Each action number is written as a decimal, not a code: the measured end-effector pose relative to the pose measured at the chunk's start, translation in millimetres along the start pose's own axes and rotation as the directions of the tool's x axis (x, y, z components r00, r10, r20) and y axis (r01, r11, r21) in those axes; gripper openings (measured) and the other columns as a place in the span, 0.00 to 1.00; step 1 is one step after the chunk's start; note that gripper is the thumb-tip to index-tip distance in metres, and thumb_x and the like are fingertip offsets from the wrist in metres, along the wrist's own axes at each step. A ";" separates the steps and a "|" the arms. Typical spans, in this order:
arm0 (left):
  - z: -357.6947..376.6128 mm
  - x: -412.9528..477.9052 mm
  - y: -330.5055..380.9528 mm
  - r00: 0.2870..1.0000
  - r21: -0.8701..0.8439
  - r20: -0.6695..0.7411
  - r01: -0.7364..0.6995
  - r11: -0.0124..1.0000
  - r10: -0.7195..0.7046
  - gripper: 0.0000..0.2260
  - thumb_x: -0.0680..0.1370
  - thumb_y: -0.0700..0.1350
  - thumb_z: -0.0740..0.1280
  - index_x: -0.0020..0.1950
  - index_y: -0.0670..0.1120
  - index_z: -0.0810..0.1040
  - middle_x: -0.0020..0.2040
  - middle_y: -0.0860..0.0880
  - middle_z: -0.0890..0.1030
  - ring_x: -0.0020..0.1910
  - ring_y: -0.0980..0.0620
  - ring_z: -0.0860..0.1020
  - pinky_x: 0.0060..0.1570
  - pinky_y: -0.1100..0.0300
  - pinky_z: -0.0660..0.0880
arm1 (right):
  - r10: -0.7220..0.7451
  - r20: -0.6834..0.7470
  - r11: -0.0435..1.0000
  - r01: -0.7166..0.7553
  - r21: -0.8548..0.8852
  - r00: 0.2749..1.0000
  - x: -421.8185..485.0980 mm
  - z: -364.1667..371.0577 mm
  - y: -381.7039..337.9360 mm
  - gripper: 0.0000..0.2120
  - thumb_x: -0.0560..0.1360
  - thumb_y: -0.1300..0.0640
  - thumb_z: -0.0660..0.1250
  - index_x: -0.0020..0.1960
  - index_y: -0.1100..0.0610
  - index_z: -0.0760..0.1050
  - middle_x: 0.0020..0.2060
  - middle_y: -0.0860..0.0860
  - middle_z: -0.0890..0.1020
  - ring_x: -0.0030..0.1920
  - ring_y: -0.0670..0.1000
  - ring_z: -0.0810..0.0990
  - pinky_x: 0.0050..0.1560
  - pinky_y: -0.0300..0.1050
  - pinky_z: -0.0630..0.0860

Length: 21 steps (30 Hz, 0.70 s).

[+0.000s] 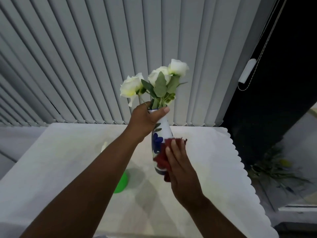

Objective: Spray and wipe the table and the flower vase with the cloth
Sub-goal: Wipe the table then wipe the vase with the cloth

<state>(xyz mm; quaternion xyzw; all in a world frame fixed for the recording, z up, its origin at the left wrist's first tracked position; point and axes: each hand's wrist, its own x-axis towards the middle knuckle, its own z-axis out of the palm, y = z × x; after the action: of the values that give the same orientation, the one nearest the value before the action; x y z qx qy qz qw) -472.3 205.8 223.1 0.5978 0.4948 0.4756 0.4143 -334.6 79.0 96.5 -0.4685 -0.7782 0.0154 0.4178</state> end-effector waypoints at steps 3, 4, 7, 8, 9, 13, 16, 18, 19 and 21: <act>5.9 -18.3 -0.1 0.994 0.016 0.109 -0.028 0.999 0.027 0.11 0.62 0.61 0.72 0.41 0.59 0.83 0.39 0.61 0.86 0.40 0.62 0.83 0.39 0.71 0.75 | 0.199 0.010 0.937 -0.193 0.290 0.980 42.5 -27.5 -6.8 0.25 0.84 0.52 0.54 0.81 0.48 0.55 0.76 0.50 0.70 0.71 0.55 0.75 0.70 0.50 0.75; 7.4 -21.9 0.7 0.991 -0.020 0.128 -0.022 1.000 0.025 0.11 0.63 0.59 0.73 0.42 0.58 0.84 0.39 0.60 0.86 0.40 0.61 0.83 0.39 0.70 0.76 | 0.304 0.017 0.886 -0.289 0.362 0.952 52.7 -35.6 -6.6 0.25 0.83 0.50 0.54 0.79 0.45 0.58 0.65 0.43 0.81 0.57 0.50 0.84 0.59 0.44 0.81; 7.0 -25.1 11.7 0.990 -0.142 0.133 -0.024 0.990 0.043 0.05 0.66 0.51 0.72 0.40 0.57 0.85 0.37 0.58 0.86 0.38 0.59 0.83 0.38 0.67 0.78 | 0.470 0.023 0.763 -0.420 0.491 0.882 58.0 -47.0 -0.2 0.17 0.81 0.51 0.58 0.68 0.43 0.76 0.34 0.36 0.83 0.33 0.39 0.80 0.39 0.32 0.75; 5.5 -24.4 16.3 0.991 -0.171 0.125 -0.020 0.985 0.042 0.06 0.66 0.52 0.72 0.41 0.56 0.85 0.37 0.55 0.86 0.39 0.57 0.84 0.39 0.63 0.79 | 0.483 0.035 0.728 -0.423 0.540 0.875 52.1 -47.9 -0.2 0.16 0.82 0.54 0.59 0.64 0.38 0.77 0.33 0.37 0.83 0.33 0.39 0.79 0.38 0.31 0.75; 3.2 -23.4 20.0 0.992 -0.199 0.120 -0.017 0.980 0.042 0.08 0.64 0.53 0.73 0.41 0.54 0.84 0.37 0.53 0.86 0.39 0.53 0.84 0.41 0.59 0.80 | 0.489 0.052 0.693 -0.424 0.583 0.871 42.4 -46.9 -1.2 0.19 0.83 0.56 0.59 0.61 0.33 0.77 0.31 0.39 0.82 0.31 0.39 0.78 0.36 0.31 0.75; -6.1 -19.6 26.4 0.988 -0.307 0.136 -0.028 0.951 0.073 0.16 0.64 0.55 0.72 0.45 0.46 0.82 0.36 0.47 0.86 0.36 0.49 0.84 0.39 0.55 0.82 | 0.506 0.135 0.546 -0.438 0.714 0.852 -5.3 -36.6 -20.8 0.22 0.79 0.54 0.63 0.64 0.28 0.72 0.30 0.46 0.81 0.25 0.43 0.75 0.25 0.36 0.74; -1.2 -23.4 23.4 0.985 -0.309 0.163 -0.010 0.951 0.063 0.14 0.65 0.55 0.71 0.44 0.47 0.82 0.36 0.46 0.85 0.35 0.49 0.83 0.39 0.55 0.81 | 0.506 0.052 0.656 -0.424 0.624 0.861 -19.0 -28.2 -30.7 0.35 0.66 0.48 0.77 0.69 0.33 0.67 0.60 0.32 0.80 0.58 0.39 0.82 0.52 0.32 0.80; 4.0 -26.8 20.6 0.985 -0.302 0.167 0.002 0.953 0.051 0.13 0.66 0.55 0.71 0.43 0.47 0.83 0.36 0.46 0.86 0.36 0.49 0.84 0.38 0.57 0.81 | 0.535 -0.008 0.711 -0.445 0.544 0.845 -18.6 -24.6 -32.9 0.41 0.60 0.45 0.81 0.67 0.30 0.66 0.62 0.29 0.77 0.63 0.38 0.78 0.57 0.29 0.77; 6.4 -28.0 20.2 0.986 -0.289 0.163 0.010 0.957 0.039 0.14 0.67 0.55 0.70 0.45 0.47 0.83 0.37 0.46 0.86 0.36 0.50 0.84 0.37 0.58 0.81 | 0.539 -0.035 0.731 -0.447 0.516 0.842 -18.9 -23.9 -33.1 0.41 0.60 0.44 0.81 0.67 0.28 0.65 0.62 0.28 0.77 0.63 0.38 0.78 0.56 0.29 0.77; 10.4 -29.1 21.7 0.990 -0.221 0.139 0.046 0.974 -0.016 0.19 0.65 0.60 0.71 0.47 0.47 0.83 0.40 0.48 0.87 0.40 0.51 0.84 0.40 0.57 0.81 | 0.551 -0.076 0.758 -0.460 0.464 0.831 -20.2 -23.6 -32.3 0.41 0.60 0.43 0.81 0.67 0.29 0.65 0.61 0.30 0.77 0.63 0.38 0.78 0.57 0.32 0.79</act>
<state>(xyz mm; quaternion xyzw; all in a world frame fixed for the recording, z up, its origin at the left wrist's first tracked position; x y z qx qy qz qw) -459.5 173.3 237.4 0.5708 0.4178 0.4796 0.5193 -337.7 37.2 112.4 -0.5578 -0.5511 0.2488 0.5686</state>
